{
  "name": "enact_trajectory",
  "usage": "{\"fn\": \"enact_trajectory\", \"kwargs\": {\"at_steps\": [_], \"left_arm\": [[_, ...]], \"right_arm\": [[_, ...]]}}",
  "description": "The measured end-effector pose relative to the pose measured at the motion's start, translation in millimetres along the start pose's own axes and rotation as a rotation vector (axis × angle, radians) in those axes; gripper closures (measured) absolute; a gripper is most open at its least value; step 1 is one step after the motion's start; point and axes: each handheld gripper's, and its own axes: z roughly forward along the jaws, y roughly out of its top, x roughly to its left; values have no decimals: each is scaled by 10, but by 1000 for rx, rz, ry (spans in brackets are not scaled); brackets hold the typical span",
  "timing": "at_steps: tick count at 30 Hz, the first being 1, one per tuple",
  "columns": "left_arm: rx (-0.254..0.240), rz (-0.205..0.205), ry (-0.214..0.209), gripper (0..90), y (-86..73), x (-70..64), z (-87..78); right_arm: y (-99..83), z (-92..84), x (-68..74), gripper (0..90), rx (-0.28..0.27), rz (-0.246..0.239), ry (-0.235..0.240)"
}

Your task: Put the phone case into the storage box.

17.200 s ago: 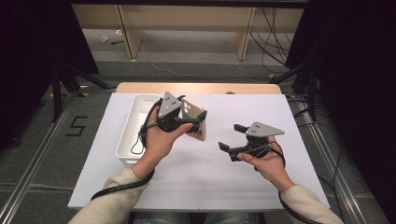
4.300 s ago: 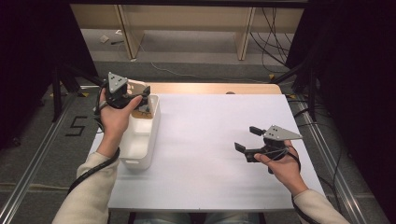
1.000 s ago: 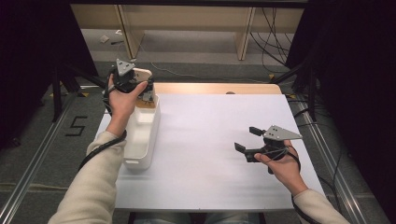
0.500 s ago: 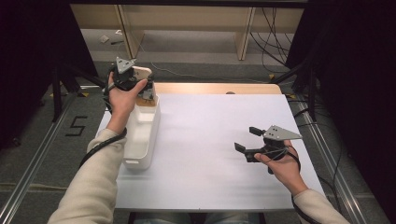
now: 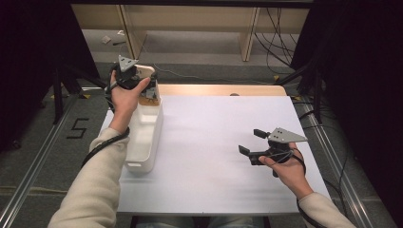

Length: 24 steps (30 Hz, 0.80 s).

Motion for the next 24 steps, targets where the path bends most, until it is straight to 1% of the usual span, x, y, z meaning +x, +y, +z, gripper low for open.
{"fn": "enact_trajectory", "kwargs": {"at_steps": [24], "left_arm": [[15,-5,10,103,4,52,138]], "right_arm": [[-3,1,-1,126,2,-1,5]]}}
